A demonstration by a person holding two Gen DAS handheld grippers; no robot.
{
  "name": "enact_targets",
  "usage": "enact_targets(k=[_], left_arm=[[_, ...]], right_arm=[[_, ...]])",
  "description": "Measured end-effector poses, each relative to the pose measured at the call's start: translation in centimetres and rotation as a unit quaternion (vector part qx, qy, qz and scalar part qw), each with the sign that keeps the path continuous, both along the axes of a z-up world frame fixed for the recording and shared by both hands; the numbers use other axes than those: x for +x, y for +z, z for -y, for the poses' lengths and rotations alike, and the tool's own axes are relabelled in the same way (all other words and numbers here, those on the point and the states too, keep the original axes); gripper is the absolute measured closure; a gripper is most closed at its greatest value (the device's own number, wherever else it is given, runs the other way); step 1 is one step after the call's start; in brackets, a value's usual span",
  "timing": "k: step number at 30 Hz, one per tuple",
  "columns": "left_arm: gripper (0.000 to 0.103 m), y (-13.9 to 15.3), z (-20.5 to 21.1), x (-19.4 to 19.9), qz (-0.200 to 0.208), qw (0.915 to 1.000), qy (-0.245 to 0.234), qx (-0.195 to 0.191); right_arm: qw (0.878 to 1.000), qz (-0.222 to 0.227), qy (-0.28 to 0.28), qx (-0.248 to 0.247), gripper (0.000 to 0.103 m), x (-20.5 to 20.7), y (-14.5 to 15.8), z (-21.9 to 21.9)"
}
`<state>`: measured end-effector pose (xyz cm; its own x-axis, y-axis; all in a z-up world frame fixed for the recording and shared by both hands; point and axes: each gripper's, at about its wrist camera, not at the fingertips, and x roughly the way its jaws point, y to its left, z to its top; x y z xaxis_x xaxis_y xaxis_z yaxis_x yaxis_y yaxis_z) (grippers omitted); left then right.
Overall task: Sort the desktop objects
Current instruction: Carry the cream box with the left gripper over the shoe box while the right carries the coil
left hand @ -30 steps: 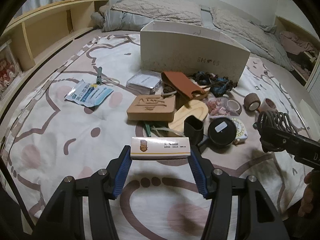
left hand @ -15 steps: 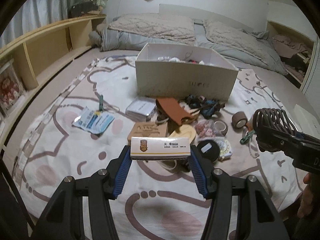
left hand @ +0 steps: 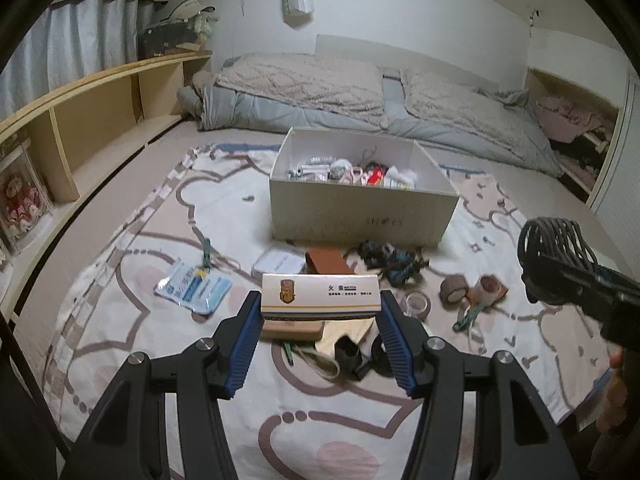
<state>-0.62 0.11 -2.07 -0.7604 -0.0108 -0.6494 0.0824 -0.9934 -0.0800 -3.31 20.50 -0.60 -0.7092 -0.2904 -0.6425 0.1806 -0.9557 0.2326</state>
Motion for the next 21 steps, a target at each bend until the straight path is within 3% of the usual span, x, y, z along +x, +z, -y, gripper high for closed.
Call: enact_targets(k=[14,21], left_arm=[[0.046,8.5,0.7,-1.5,-0.066,0.9973,-0.008,-0.033],[0.046,10.9,-0.2,-3.1,-0.077,0.9957,-0.022,-0.048]], right_arm=[[0.999,-0.047,-0.009,0.000,0.017,-1.2,6.5,-0.2],[0.998,-0.062,-0.018,-0.002,0.017,-2.7,9.0,-0.5]])
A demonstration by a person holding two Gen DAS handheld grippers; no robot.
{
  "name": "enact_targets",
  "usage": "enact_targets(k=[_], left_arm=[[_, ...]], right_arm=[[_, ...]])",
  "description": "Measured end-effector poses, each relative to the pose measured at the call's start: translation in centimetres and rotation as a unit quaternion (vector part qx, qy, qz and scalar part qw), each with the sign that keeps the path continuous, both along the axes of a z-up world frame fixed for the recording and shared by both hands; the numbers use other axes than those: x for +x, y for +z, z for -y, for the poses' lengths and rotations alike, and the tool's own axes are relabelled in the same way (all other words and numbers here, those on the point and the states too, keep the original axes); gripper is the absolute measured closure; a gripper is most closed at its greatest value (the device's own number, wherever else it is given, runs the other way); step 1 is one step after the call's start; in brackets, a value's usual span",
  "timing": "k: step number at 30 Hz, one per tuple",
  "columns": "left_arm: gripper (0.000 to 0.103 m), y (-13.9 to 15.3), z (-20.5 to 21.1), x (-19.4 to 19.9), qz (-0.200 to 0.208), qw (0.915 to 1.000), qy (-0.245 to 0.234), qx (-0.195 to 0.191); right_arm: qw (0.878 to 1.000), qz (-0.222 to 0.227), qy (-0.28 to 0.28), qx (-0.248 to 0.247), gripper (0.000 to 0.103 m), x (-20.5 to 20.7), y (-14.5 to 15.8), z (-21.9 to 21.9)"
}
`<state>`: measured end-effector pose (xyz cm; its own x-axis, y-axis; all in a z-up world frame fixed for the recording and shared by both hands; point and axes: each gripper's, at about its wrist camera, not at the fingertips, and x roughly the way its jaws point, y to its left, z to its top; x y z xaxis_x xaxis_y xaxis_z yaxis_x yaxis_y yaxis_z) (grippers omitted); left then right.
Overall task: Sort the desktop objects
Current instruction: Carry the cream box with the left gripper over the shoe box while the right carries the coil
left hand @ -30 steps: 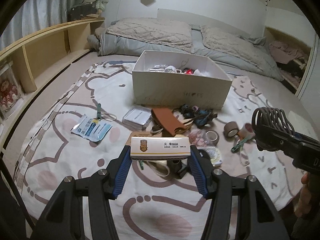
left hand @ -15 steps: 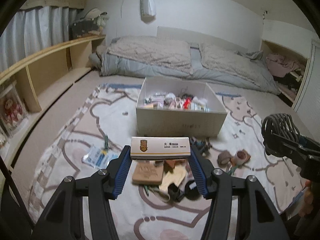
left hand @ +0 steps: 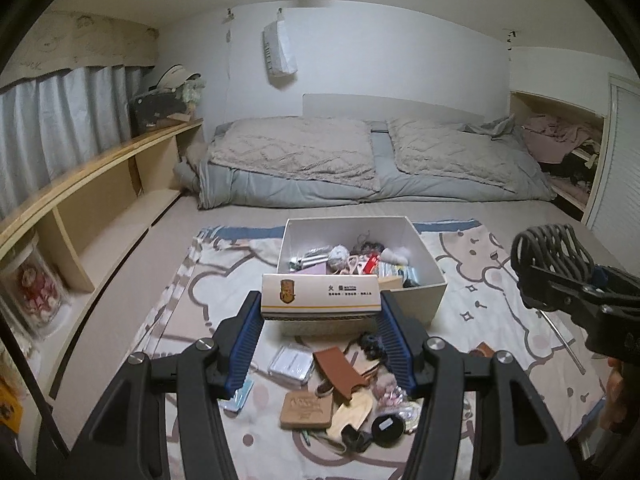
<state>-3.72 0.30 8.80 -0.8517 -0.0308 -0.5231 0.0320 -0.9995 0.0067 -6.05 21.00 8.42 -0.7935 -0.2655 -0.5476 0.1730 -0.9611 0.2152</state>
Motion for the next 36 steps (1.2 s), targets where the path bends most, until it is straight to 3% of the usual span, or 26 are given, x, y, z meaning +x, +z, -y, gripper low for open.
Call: enact_targets(k=[6,11,27,36], left_arm=[[0.046,1.2,-0.8,-1.9,-0.015,0.9997,-0.005,-0.020],[0.046,1.5,-0.8,-3.8,-0.021,0.9996,0.009,-0.015],[0.046,-0.2,0.8,-12.1,-0.017,0.9989,0.038,0.021],[0.046,-1.4,2.0,-16.4,-0.019,0.9989,0.043,0.010]], right_arm=[[1.000,-0.029,-0.005,0.007,0.017,-1.9,1.7,0.0],[0.999,-0.044,-0.005,0.006,0.017,-3.9,1.9,-0.3],[0.999,-0.035,0.006,0.005,0.017,-10.8,0.2,-0.4],[1.000,-0.021,0.008,0.001,0.017,-15.3,-1.3,-0.5]])
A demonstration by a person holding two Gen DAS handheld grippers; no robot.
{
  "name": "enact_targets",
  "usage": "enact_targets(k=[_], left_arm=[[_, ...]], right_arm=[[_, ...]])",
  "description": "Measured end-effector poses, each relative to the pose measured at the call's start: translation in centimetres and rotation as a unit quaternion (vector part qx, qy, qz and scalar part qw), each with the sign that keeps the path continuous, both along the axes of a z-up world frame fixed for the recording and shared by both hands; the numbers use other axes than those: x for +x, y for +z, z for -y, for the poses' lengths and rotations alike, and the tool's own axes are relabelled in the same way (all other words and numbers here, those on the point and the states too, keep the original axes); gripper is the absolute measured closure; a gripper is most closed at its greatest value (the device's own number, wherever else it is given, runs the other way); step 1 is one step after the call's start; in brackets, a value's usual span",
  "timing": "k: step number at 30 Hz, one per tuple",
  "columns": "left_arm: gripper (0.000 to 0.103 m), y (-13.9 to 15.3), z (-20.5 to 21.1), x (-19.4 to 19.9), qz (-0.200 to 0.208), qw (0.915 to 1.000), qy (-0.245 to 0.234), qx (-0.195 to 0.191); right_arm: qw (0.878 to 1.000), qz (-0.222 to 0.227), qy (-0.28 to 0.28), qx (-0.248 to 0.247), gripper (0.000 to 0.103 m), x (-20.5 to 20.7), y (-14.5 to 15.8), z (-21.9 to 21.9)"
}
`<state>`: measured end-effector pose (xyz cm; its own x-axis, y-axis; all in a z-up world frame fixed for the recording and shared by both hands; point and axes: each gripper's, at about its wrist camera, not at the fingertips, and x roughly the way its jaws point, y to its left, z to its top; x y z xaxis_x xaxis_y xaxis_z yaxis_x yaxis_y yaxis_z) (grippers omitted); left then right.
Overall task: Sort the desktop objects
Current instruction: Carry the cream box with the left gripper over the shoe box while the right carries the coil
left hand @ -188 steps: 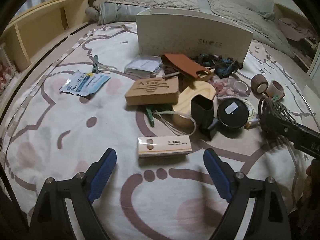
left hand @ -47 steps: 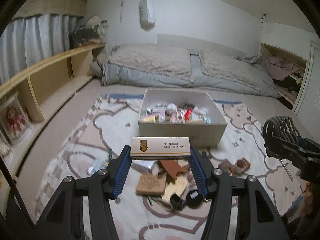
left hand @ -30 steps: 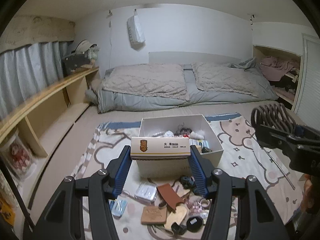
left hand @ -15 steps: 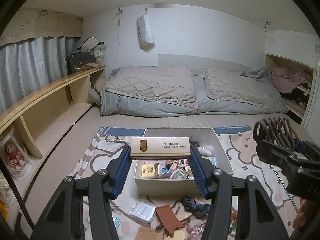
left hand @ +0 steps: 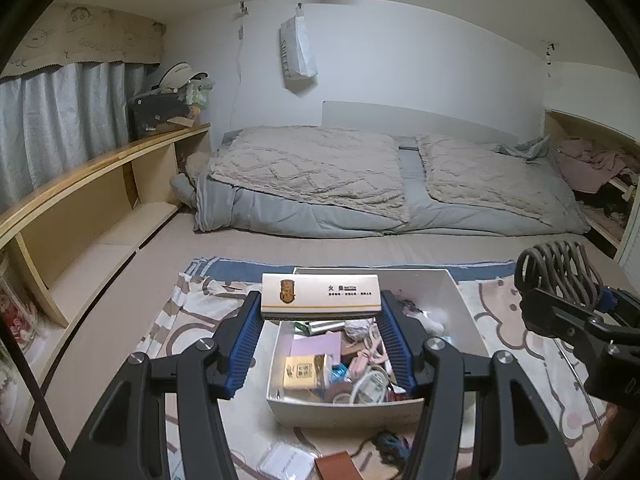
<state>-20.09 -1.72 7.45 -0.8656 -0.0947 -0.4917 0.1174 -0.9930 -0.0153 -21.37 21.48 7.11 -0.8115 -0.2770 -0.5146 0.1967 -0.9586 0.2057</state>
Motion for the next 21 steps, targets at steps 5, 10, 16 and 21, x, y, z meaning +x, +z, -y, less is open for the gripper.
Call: enact_targets(k=[5,10,16,21], left_arm=[[0.046,-0.7,1.0,-2.2,0.002,0.9999,0.007,0.008],[0.046,-1.7,1.5,-4.4,0.007,0.9997,0.011,0.022],[0.046,-3.4,1.3,-6.8,0.021,0.9994,0.016,0.021],[0.046,-4.9,1.0,-8.8,0.036,0.9990,0.014,0.023]], right_arm=[[1.000,0.016,-0.003,-0.007,0.017,-2.6,-1.3,-0.1],[0.999,0.030,-0.006,-0.017,0.017,-4.6,-2.6,-0.2],[0.999,0.048,-0.010,-0.020,0.017,-7.0,-4.4,-0.4],[0.997,0.069,-0.020,-0.022,0.017,-8.8,-6.1,-1.0]])
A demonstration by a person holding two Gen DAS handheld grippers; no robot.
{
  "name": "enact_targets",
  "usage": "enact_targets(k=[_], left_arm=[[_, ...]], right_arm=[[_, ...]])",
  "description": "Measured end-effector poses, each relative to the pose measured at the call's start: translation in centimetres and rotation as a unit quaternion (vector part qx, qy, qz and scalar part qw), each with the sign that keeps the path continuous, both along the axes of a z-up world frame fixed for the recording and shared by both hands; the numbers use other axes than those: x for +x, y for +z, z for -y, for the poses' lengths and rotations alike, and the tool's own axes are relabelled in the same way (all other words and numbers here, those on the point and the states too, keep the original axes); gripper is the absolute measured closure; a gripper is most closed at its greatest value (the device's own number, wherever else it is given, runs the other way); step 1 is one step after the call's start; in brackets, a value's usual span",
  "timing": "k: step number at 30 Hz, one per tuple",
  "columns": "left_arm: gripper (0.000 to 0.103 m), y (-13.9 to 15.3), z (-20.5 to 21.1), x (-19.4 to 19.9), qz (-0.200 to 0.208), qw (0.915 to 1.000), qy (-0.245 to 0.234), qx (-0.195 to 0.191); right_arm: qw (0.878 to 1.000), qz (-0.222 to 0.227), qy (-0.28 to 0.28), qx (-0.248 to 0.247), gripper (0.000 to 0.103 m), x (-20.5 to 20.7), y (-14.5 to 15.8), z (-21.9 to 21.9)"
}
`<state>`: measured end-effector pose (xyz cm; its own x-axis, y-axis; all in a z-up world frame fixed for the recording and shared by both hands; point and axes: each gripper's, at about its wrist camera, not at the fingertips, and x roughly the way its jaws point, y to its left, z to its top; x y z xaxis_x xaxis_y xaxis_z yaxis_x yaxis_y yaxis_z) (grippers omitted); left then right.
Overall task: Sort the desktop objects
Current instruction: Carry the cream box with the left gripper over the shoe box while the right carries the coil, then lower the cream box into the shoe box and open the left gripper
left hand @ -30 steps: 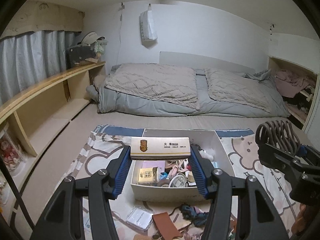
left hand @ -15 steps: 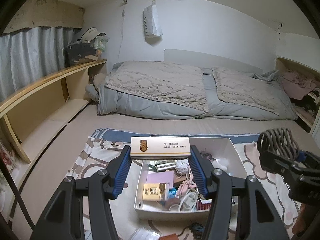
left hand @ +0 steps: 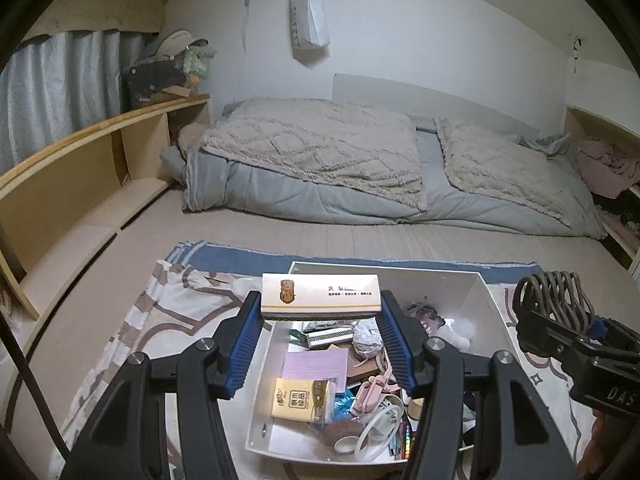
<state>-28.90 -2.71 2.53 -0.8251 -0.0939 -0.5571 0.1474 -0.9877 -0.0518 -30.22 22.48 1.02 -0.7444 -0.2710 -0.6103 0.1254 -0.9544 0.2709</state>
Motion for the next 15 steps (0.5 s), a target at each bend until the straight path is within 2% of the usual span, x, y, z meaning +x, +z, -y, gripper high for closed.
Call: enact_targets(k=[7,15], left_arm=[[0.046,-3.3,-1.9,-2.5,0.046,0.9982,-0.036,0.012],[0.046,-7.3,-5.0,-4.1,0.120,0.9887,-0.087,0.022]], right_arm=[[1.000,0.026,-0.013,-0.003,0.017,-1.8,-1.9,-1.3],[0.999,0.042,-0.019,-0.007,0.017,-2.9,-3.1,-1.7]])
